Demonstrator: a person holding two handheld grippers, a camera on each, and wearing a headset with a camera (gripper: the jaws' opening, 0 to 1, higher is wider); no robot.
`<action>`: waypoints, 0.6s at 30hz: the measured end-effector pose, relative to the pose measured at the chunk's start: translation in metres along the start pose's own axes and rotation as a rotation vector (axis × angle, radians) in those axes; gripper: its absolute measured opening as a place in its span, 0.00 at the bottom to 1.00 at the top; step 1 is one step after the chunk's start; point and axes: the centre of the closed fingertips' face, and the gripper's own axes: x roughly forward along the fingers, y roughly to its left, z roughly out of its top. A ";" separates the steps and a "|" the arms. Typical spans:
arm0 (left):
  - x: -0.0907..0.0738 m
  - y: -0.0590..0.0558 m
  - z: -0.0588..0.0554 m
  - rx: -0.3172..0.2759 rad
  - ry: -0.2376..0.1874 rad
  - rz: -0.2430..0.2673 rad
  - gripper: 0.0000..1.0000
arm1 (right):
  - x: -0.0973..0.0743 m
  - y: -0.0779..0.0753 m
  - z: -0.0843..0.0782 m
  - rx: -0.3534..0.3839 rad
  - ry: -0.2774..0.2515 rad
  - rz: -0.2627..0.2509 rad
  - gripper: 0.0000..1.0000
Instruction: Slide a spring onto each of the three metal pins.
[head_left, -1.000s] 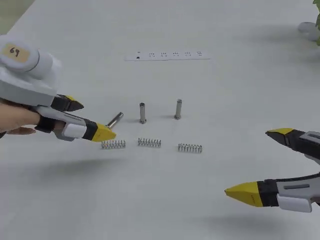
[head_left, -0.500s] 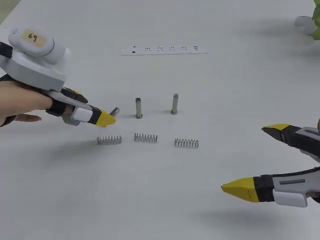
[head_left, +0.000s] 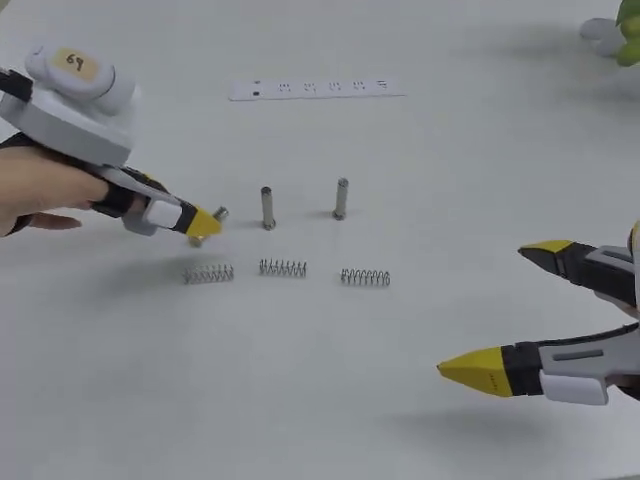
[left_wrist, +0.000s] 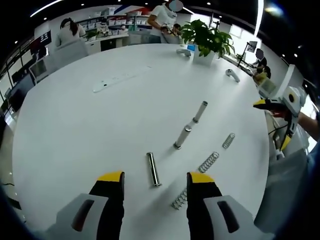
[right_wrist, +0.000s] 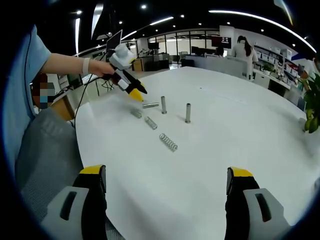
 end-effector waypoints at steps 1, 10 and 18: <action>0.002 0.001 0.001 0.008 0.005 0.005 0.44 | 0.000 0.000 -0.001 0.001 0.003 0.002 0.99; 0.016 0.005 0.006 0.016 0.030 -0.003 0.36 | 0.002 -0.001 -0.005 0.004 0.016 0.005 0.99; 0.025 0.005 0.007 0.018 0.055 -0.014 0.32 | 0.002 -0.003 -0.005 0.010 0.016 0.006 0.99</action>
